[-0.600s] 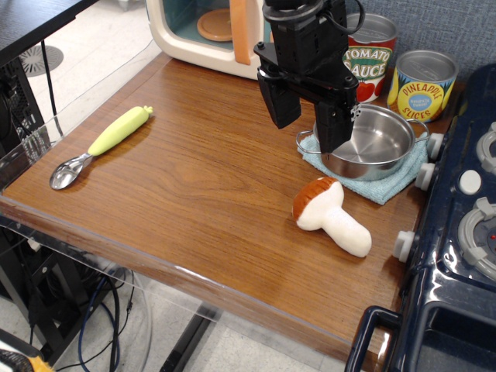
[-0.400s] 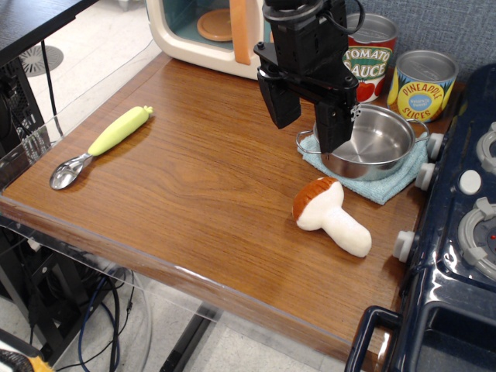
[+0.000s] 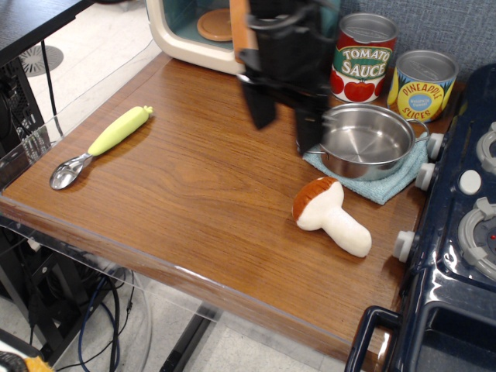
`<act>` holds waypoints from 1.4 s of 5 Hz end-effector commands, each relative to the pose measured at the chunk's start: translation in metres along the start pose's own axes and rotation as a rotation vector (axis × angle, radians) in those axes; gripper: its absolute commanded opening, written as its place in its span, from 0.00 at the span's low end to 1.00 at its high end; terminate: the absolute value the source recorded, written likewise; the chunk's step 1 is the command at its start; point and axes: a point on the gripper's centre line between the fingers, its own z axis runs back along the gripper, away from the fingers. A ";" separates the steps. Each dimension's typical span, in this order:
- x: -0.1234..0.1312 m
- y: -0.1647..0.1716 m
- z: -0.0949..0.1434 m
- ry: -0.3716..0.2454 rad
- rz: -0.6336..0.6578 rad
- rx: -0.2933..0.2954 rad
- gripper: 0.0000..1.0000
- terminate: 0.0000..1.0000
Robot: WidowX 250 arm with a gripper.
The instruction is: Turn the yellow spoon horizontally in front of the microwave.
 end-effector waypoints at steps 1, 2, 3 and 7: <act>-0.024 0.059 0.013 -0.019 0.108 0.142 1.00 0.00; -0.034 0.088 0.011 -0.014 0.164 0.210 1.00 0.00; -0.040 0.115 0.000 0.012 0.238 0.233 1.00 0.00; -0.066 0.189 -0.012 0.104 0.429 0.353 1.00 0.00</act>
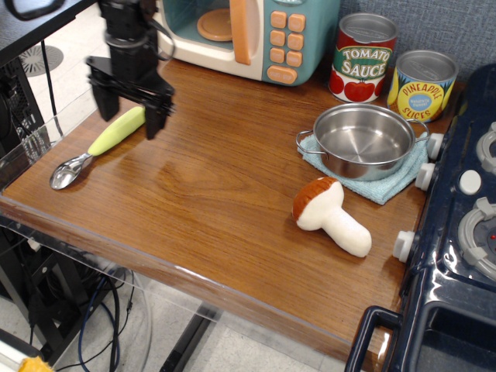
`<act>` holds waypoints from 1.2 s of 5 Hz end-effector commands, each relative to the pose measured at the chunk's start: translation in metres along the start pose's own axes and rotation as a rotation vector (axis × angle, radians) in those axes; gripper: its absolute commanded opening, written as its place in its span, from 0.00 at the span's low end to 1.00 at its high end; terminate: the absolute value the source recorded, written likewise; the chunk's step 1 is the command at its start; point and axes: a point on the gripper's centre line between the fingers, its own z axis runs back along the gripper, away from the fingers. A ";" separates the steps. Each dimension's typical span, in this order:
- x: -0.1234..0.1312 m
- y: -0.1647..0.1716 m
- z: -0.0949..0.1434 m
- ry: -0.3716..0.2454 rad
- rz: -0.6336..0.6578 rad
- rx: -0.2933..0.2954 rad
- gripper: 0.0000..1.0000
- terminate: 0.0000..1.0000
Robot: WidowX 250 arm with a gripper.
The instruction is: Turn the yellow spoon horizontally in front of the microwave.
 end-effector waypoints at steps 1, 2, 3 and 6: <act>-0.003 0.030 0.005 0.001 0.095 0.010 1.00 0.00; 0.001 0.021 -0.012 0.033 0.047 -0.046 1.00 0.00; 0.002 0.015 -0.023 0.061 0.010 -0.100 1.00 0.00; 0.000 0.002 -0.010 0.040 -0.032 -0.130 0.00 0.00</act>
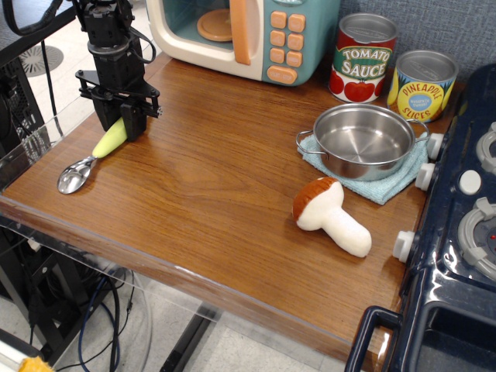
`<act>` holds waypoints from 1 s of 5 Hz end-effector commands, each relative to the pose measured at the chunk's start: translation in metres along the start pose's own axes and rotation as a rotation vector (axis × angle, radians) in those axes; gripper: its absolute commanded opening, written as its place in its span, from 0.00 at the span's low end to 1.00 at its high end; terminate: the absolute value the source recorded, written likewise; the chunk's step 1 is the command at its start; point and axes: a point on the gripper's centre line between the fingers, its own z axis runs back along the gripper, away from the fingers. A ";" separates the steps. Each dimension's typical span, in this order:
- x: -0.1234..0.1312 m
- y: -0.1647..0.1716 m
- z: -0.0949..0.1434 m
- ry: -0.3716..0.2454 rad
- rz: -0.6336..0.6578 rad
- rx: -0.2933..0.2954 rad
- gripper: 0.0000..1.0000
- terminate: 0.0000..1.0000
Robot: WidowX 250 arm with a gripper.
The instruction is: Turn the yellow spoon horizontally in front of the microwave.
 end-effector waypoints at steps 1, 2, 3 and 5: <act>-0.010 -0.014 0.036 -0.028 0.059 0.010 0.00 0.00; -0.011 -0.025 0.065 -0.085 0.241 -0.033 0.00 0.00; -0.004 -0.042 0.091 -0.134 0.471 -0.078 0.00 0.00; 0.008 -0.065 0.115 -0.210 0.940 -0.061 0.00 0.00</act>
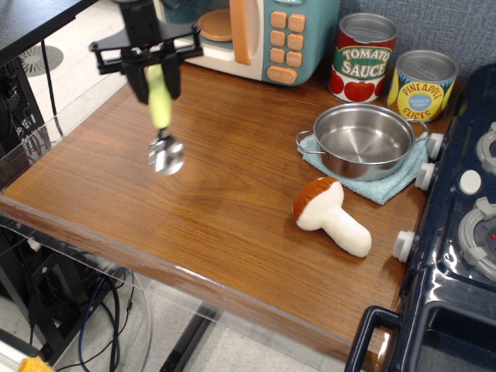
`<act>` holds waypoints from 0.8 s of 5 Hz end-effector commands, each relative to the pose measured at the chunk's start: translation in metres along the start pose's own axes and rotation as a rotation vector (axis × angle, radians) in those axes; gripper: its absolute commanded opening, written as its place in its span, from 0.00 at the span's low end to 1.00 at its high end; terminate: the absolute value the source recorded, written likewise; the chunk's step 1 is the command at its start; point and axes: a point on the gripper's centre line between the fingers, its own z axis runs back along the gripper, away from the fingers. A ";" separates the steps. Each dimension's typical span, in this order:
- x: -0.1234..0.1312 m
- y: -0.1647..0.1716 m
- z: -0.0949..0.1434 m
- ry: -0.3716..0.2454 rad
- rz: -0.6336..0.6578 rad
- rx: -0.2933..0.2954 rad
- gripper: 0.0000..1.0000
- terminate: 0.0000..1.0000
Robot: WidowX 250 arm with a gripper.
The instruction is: Turn the yellow spoon horizontally in front of the microwave.
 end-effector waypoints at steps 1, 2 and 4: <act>0.003 -0.021 0.031 -0.122 0.443 -0.035 0.00 0.00; 0.012 -0.033 0.026 -0.125 0.555 -0.077 0.00 0.00; 0.037 -0.045 0.006 -0.146 0.731 -0.114 0.00 0.00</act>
